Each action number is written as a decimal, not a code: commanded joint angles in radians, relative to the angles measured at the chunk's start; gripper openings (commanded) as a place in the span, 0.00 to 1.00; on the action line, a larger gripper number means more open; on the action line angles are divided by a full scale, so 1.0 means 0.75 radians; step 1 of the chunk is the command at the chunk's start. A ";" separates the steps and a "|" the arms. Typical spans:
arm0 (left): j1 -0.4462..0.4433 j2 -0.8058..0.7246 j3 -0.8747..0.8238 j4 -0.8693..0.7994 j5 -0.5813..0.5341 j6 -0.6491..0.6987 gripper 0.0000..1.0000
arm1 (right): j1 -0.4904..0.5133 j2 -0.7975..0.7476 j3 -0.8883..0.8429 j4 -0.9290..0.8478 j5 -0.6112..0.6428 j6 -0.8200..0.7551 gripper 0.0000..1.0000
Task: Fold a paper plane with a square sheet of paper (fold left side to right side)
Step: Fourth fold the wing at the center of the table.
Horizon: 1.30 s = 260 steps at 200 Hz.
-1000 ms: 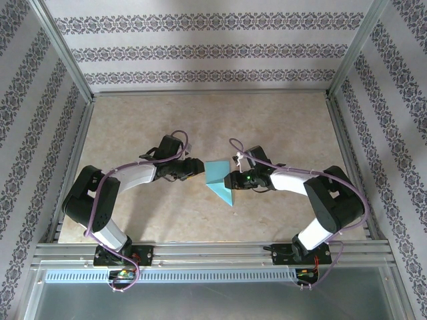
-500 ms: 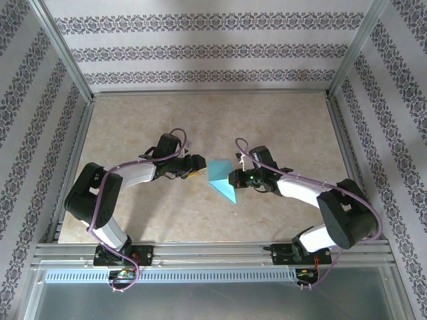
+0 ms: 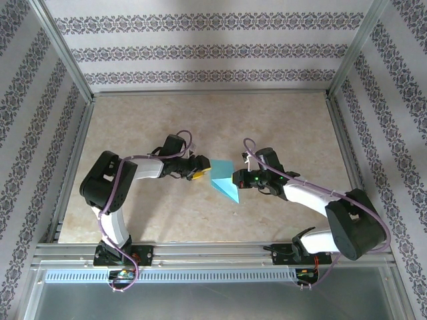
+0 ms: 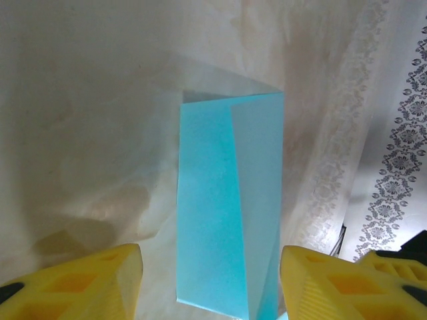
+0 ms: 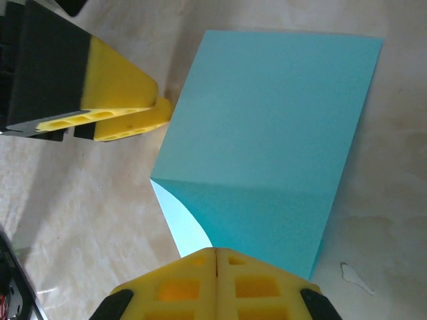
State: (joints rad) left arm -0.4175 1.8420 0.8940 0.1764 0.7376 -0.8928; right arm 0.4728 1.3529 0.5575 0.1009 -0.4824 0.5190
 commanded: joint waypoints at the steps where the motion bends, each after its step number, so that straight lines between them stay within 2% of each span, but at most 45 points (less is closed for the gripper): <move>1: -0.028 0.033 0.054 0.083 0.035 -0.020 0.55 | -0.016 -0.028 -0.029 0.028 0.003 0.012 0.00; 25: -0.046 0.075 0.077 0.119 0.047 -0.044 0.52 | -0.020 -0.039 -0.035 0.031 -0.001 0.014 0.00; 67: -0.077 0.127 0.130 0.160 0.069 -0.065 0.37 | -0.029 -0.036 -0.032 0.015 -0.016 0.017 0.01; 79: -0.081 0.125 0.137 0.158 0.066 -0.057 0.34 | -0.031 -0.042 -0.023 -0.014 -0.010 0.009 0.07; 104: -0.082 0.110 0.151 0.143 0.069 -0.047 0.31 | -0.031 -0.101 0.004 -0.150 0.079 -0.021 0.30; 125: -0.085 0.100 0.161 0.134 0.080 -0.045 0.30 | -0.022 -0.174 0.048 -0.321 0.199 -0.077 0.41; 142: -0.090 0.094 0.169 0.128 0.085 -0.045 0.29 | 0.002 -0.238 0.083 -0.447 0.296 -0.105 0.45; 167: -0.096 0.088 0.177 0.125 0.082 -0.053 0.29 | 0.126 -0.298 0.135 -0.606 0.473 -0.108 0.44; 206: -0.106 0.076 0.199 0.117 0.074 -0.065 0.29 | 0.482 -0.283 0.228 -0.790 0.921 -0.010 0.39; 225: -0.109 0.074 0.216 0.099 0.074 -0.069 0.28 | 0.588 -0.205 0.261 -0.816 1.009 0.061 0.39; 260: -0.112 0.066 0.226 0.082 0.066 -0.066 0.26 | 0.724 0.072 0.399 -0.896 1.136 0.090 0.39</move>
State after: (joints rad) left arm -0.4892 1.9293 1.0416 0.2478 0.7818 -0.9333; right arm 0.9638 1.2942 0.7815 -0.4782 0.2214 0.5457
